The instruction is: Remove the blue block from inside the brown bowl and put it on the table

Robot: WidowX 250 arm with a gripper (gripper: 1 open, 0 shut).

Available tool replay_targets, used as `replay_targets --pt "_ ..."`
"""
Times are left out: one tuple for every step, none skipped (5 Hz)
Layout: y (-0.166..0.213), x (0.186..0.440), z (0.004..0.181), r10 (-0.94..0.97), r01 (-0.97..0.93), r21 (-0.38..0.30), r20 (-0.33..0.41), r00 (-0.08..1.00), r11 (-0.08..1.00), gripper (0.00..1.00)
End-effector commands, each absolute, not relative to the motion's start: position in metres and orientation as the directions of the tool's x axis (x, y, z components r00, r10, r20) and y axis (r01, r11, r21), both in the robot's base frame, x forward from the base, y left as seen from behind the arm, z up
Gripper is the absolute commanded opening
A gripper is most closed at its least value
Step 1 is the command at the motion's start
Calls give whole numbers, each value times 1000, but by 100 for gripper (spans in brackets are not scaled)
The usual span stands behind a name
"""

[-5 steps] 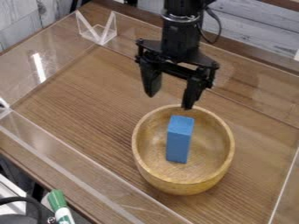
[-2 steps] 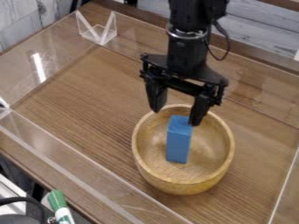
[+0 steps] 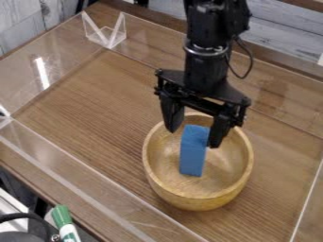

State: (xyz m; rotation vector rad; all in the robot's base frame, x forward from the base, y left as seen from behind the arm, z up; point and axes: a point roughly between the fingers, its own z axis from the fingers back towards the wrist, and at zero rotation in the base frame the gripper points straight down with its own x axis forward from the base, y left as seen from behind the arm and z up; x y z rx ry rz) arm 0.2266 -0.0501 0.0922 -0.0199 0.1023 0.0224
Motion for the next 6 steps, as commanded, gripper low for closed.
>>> replay_targets --pt "-55 230 102 19 -21 -39 -41 999 999 100" --pt "-58 228 97 15 -17 -42 -47 999 999 100" --pt "-60 226 91 13 -15 -45 -52 999 999 100" --pt "-62 225 86 14 -16 -49 -55 998 999 100" --pt "-63 225 84 12 -15 -60 -51 999 998 100" --pt "-64 225 83 14 -17 -68 -54 998 998 100"
